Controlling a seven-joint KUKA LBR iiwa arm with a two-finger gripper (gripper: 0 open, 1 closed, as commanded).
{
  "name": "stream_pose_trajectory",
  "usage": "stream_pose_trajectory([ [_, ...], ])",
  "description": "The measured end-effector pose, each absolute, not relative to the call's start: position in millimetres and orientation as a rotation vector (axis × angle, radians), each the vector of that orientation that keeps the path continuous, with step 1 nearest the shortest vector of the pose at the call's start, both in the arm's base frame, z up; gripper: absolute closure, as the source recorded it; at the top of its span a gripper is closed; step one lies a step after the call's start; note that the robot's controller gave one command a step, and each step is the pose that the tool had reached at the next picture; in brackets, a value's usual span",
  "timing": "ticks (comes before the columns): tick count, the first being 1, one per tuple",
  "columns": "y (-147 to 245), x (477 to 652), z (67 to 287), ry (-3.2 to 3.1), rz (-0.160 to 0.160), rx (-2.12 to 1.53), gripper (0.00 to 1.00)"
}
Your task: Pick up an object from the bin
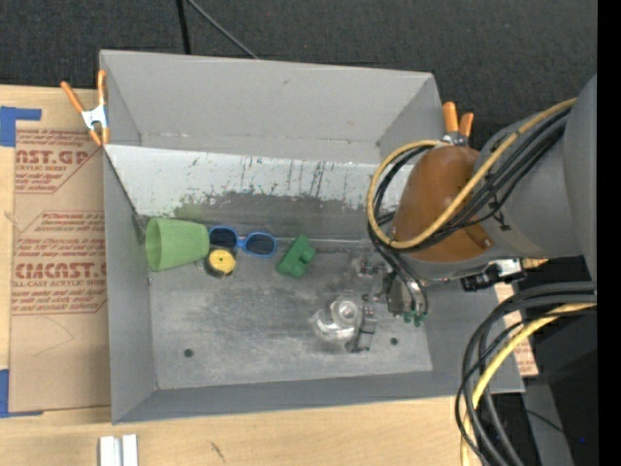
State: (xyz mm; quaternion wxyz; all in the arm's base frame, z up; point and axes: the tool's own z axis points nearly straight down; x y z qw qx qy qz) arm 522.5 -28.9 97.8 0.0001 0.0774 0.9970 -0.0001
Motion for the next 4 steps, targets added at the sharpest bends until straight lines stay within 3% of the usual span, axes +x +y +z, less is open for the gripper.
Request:
stream_pose_trajectory([
  [1,-29.0,522.5,97.8,3.132,-0.001,0.243,1.00],
  [2,-29.0,522.5,97.8,3.132,-0.001,0.243,0.00],
  [3,-29.0,522.5,97.8,3.132,-0.001,0.244,1.00],
  [4,-29.0,522.5,97.8,3.132,-0.001,0.244,0.00],
])
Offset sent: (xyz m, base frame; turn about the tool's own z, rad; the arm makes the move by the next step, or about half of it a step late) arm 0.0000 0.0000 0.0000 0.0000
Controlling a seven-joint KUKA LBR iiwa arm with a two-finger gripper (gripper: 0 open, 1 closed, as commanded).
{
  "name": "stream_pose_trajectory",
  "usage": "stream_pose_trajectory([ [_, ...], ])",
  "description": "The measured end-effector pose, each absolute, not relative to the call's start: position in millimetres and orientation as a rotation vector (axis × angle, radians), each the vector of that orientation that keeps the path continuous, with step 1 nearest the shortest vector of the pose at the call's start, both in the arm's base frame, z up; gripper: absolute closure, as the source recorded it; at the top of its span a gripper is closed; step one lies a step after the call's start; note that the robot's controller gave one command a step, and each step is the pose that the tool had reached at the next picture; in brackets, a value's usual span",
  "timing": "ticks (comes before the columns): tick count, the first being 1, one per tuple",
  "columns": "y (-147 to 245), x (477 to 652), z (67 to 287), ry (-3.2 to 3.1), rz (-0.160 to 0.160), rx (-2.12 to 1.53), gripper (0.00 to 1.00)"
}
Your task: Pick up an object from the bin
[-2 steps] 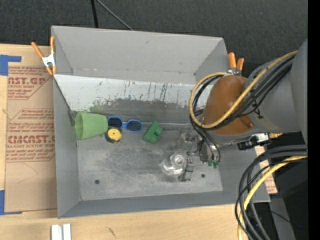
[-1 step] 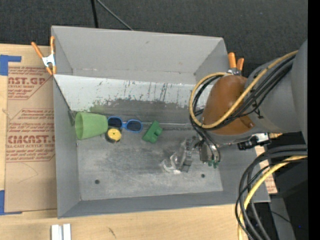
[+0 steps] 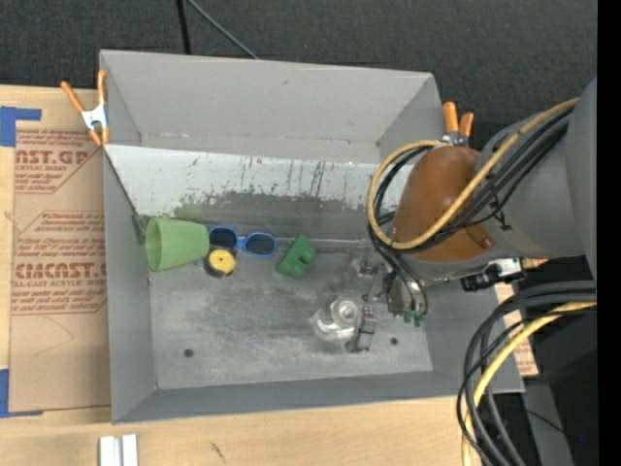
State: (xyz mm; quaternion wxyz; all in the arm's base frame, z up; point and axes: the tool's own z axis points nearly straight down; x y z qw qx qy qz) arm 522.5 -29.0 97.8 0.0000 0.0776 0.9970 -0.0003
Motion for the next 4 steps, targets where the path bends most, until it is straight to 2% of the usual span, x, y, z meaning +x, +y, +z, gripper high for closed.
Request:
stream_pose_trajectory([
  [1,-33.4,526.2,68.1,3.127,0.001,0.322,0.00],
  [2,-33.4,526.7,69.6,3.126,0.000,0.321,1.00],
  [3,-20.8,511.5,192.3,3.118,0.002,0.318,1.00],
  [4,-18.8,503.3,264.5,3.108,0.002,0.394,1.00],
])
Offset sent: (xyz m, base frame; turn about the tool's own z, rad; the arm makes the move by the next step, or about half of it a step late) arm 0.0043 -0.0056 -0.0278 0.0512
